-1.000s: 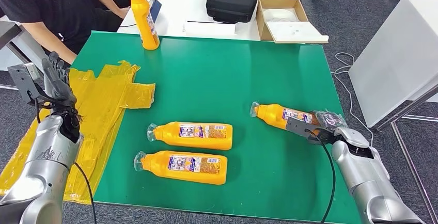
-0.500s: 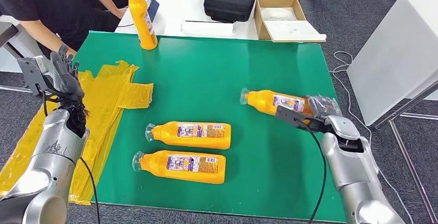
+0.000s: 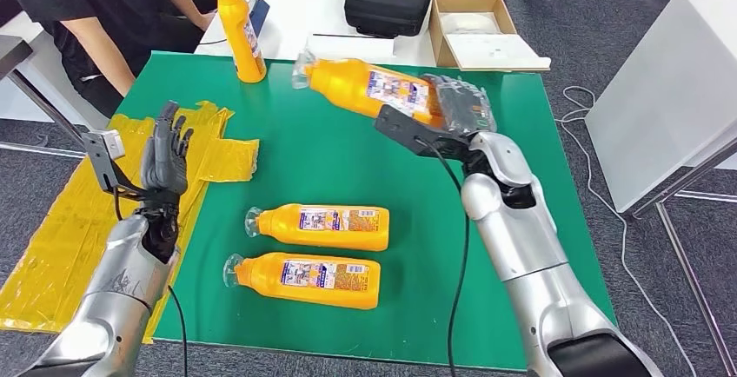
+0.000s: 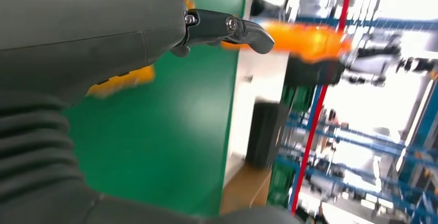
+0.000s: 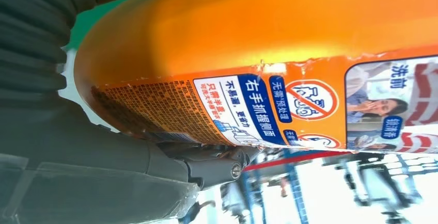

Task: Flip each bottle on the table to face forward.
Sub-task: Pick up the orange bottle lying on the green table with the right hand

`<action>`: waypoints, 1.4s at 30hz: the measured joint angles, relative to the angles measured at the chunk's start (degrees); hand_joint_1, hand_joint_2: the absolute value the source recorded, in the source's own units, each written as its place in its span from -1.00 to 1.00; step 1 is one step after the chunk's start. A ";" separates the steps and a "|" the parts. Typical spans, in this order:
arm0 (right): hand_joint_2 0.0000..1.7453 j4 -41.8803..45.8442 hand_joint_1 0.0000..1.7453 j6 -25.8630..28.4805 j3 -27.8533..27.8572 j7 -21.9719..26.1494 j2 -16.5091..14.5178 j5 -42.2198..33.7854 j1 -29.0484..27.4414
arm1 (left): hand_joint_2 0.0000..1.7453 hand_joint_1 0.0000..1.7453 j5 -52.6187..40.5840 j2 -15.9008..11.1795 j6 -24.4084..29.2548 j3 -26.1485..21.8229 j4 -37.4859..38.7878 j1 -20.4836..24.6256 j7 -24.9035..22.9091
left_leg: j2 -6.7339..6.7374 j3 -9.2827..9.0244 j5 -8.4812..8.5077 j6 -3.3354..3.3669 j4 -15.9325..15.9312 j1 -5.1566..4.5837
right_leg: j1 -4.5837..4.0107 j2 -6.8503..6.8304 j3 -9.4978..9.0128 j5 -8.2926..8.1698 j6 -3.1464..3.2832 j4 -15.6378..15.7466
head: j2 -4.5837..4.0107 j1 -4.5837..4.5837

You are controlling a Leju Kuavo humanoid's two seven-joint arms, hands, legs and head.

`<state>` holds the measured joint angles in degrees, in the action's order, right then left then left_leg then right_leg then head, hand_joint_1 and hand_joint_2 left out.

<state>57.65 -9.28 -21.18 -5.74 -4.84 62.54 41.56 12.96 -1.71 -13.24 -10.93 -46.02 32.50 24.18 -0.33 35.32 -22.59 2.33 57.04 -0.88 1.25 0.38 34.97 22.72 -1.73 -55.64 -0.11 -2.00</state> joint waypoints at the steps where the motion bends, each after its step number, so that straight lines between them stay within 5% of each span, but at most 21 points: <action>1: 1.00 -0.48 1.00 0.50 -1.31 -0.52 -0.63 -0.85 0.25 | 1.00 -1.00 0.57 0.31 0.17 1.02 -1.14 -0.82 -0.32 | -0.01 0.01 0.00 0.00 0.00 0.00 | 0.00 -0.01 0.00 0.00 0.00 0.00 | 0.00 0.01; 8: 1.00 -2.98 1.00 1.49 -6.67 -1.57 -2.65 -4.93 1.59 | 1.00 -1.00 3.72 1.24 0.65 5.44 -6.09 -3.25 -1.28 | 0.00 0.06 0.00 0.00 0.00 -0.02 | 0.01 0.00 0.03 0.00 0.00 0.01 | 0.00 0.01; 21: 1.00 -13.21 1.00 4.51 -8.44 -3.34 -12.53 -14.30 5.41 | 1.00 -1.00 12.42 6.37 6.39 17.54 -17.21 -4.26 -3.41 | -0.03 0.10 0.01 0.00 0.00 -0.01 | 0.01 -0.03 0.06 0.00 0.00 0.01 | 0.00 0.00; 42: 1.00 -14.04 1.00 4.02 -10.50 -3.43 -14.42 -14.36 4.96 | 1.00 -1.00 16.34 7.48 10.95 23.16 -26.56 -6.44 -5.09 | 0.05 0.10 0.00 0.00 0.00 -0.01 | 0.00 0.00 0.11 0.00 0.00 0.01 | 0.00 -0.01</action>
<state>43.60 -5.26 -31.68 -9.17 -19.26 48.18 46.52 29.30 5.78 -2.29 12.24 -72.59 26.06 19.09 -0.28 35.42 -22.58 2.33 57.04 -0.89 1.25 0.37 35.08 22.72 -1.73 -55.63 -0.11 -2.01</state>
